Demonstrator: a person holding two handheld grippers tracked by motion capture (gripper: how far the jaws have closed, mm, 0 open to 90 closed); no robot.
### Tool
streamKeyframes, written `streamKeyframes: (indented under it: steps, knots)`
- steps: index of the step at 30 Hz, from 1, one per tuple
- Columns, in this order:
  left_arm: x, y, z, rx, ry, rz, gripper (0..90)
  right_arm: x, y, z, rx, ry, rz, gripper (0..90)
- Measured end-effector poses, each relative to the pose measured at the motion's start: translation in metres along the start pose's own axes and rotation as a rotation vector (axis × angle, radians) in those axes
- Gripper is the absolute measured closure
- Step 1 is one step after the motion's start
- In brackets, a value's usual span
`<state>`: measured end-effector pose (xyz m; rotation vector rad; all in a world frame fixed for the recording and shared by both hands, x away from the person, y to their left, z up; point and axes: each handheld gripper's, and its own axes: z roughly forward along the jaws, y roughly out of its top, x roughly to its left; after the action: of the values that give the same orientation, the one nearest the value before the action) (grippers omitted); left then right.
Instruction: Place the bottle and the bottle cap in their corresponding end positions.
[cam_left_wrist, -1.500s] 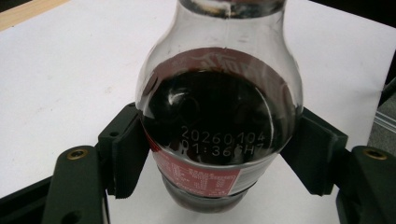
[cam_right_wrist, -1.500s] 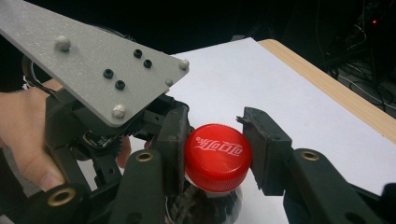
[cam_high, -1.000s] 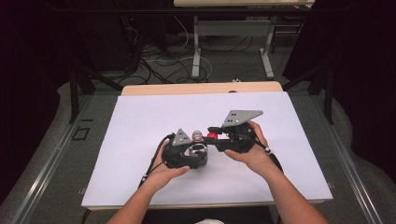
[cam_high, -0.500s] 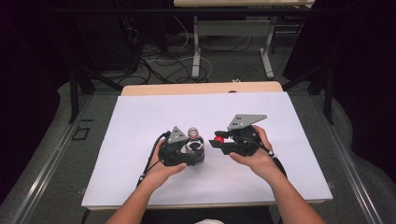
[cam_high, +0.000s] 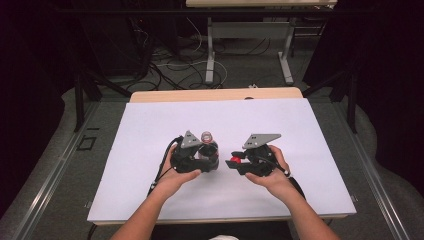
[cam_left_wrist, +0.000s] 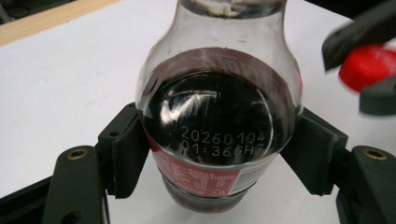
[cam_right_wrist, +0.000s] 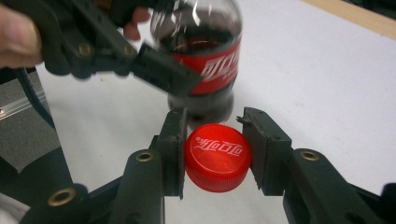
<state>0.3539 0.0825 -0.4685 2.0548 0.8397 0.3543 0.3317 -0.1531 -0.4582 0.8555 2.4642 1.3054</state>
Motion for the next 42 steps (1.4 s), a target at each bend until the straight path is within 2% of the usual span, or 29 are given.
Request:
streamKeyframes:
  steps: [2,3,9,13,16,20,23,27,28,34,35,36,37,42]
  knots:
    - [0.001,0.007,0.002,-0.014,0.002,-0.007,29.9,-0.001,-0.004,0.002,0.009,-0.002,0.006,60.9]
    - [0.002,0.012,0.002,-0.008,0.011,0.002,29.9,-0.002,-0.006,0.003,0.009,-0.006,0.002,60.9]
    - [0.009,0.034,0.010,-0.044,0.020,-0.022,29.9,-0.006,-0.013,0.005,0.011,-0.002,0.017,60.9]
    - [0.018,0.046,0.018,-0.037,0.031,-0.031,29.9,-0.006,-0.015,0.004,0.003,-0.006,0.021,60.9]
    - [0.023,0.054,0.026,-0.052,0.038,-0.063,29.9,-0.005,-0.016,0.004,-0.005,-0.006,0.028,60.9]
    - [0.030,0.063,0.035,-0.046,0.061,-0.059,29.9,-0.006,-0.018,0.003,-0.003,-0.008,0.031,60.9]
    - [0.037,0.067,0.044,-0.027,0.072,-0.071,30.0,-0.007,-0.019,0.002,-0.005,-0.009,0.037,60.9]
    - [0.043,0.068,0.059,-0.046,0.092,-0.125,30.0,-0.009,-0.020,0.002,-0.011,-0.012,0.032,60.9]
    - [0.047,0.068,0.061,-0.024,0.106,-0.102,30.0,-0.009,-0.020,0.002,-0.010,-0.012,0.031,61.0]
    - [0.056,0.062,0.080,-0.009,0.118,-0.118,29.9,-0.009,-0.021,0.004,-0.004,-0.012,0.037,60.9]
    - [0.056,0.061,0.083,-0.006,0.124,-0.115,29.9,-0.009,-0.021,0.003,0.009,-0.008,0.035,60.9]
    - [0.057,0.060,0.086,0.000,0.134,-0.109,29.9,-0.009,-0.022,0.005,-0.003,-0.010,0.036,60.9]
    - [0.058,0.059,0.088,0.009,0.136,-0.114,29.9,-0.009,-0.022,0.004,0.018,-0.005,0.044,60.9]
    - [0.060,0.053,0.097,0.008,0.146,-0.128,29.9,-0.008,-0.023,0.006,0.003,-0.011,0.037,60.9]
